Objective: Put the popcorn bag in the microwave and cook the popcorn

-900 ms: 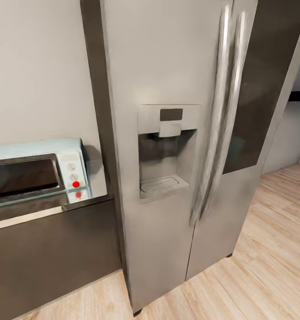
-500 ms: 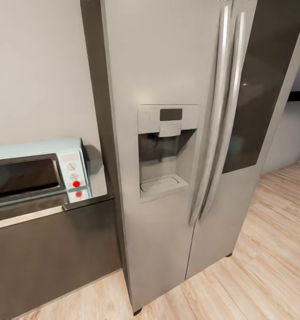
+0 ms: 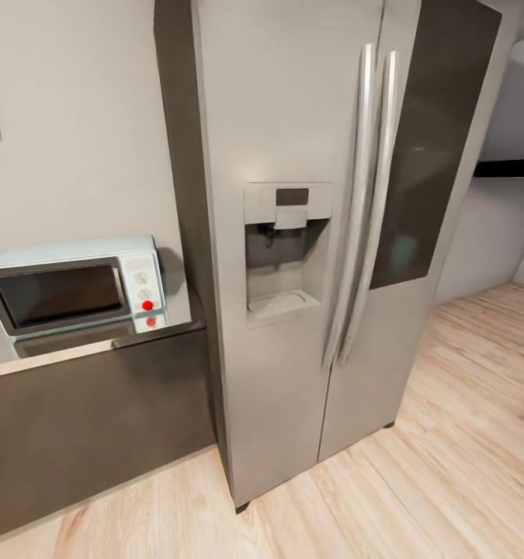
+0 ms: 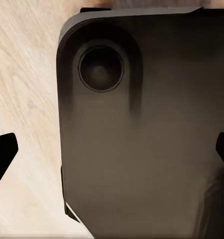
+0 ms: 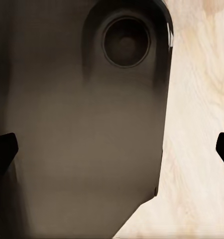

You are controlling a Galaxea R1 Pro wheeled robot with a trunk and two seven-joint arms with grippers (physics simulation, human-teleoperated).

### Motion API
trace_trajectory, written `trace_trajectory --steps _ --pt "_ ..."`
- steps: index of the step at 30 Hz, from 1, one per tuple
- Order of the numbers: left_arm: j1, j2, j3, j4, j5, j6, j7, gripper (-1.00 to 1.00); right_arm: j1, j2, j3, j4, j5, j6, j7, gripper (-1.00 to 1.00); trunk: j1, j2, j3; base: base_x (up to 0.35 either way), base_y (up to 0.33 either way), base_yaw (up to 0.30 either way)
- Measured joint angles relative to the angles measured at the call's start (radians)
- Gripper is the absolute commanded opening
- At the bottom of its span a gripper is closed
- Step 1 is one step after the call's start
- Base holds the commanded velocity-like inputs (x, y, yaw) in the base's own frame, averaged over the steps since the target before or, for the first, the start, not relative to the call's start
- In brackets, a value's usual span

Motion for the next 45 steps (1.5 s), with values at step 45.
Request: trace_trajectory --steps 45 --pt "0.000 0.002 -0.002 0.000 0.079 -0.001 0.003 1.00 0.000 0.000 0.003 0.000 0.006 -0.001 0.000 1.00 -0.001 0.000 0.000 -0.039 0.000 0.254"
